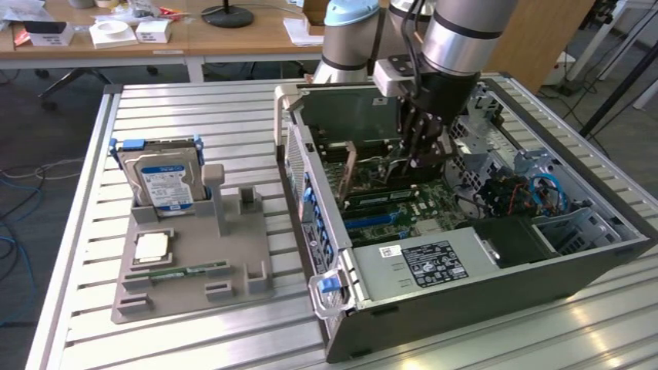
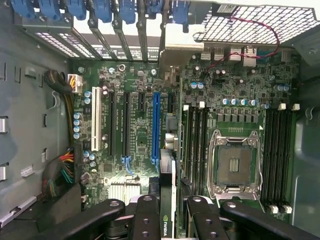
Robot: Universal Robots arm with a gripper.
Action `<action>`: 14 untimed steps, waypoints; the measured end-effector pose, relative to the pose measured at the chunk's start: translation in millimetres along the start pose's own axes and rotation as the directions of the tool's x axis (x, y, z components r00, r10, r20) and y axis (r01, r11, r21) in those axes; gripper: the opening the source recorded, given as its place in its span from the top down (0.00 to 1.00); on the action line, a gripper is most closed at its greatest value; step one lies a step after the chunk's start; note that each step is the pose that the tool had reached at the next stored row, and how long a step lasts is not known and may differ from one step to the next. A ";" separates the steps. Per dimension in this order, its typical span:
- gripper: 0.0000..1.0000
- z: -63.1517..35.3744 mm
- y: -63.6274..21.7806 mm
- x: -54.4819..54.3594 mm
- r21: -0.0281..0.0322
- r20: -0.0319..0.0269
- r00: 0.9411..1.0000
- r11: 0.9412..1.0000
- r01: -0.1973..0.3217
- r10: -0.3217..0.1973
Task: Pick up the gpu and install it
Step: 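Insert the gpu into the slot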
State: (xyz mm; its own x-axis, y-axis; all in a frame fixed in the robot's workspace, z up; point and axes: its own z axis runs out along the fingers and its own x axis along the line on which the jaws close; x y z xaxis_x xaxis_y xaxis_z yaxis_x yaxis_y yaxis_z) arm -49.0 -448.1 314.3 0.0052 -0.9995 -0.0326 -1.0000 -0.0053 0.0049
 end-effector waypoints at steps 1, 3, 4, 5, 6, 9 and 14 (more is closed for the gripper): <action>0.74 0.0 1.2 0.0 0.000 0.000 1.000 1.000 0.000 0.000; 0.74 0.0 3.1 0.0 0.001 0.000 1.000 1.000 0.000 0.000; 0.74 0.0 3.6 0.0 0.001 0.000 1.000 1.000 0.000 0.000; 0.74 0.2 3.7 0.0 0.001 0.000 1.000 1.000 0.000 0.000; 0.74 0.7 3.8 0.3 0.001 0.000 1.000 1.000 0.001 -0.001; 0.74 2.2 3.8 2.8 0.001 0.000 1.000 1.000 0.001 -0.001; 0.74 3.4 3.9 6.6 0.001 0.000 1.000 1.000 0.001 -0.001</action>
State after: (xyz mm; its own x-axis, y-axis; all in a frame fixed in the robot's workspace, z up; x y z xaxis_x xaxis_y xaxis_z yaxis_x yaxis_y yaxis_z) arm -52.9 -454.5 310.7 0.0059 -0.9995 -0.0326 -1.0000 -0.0060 0.0038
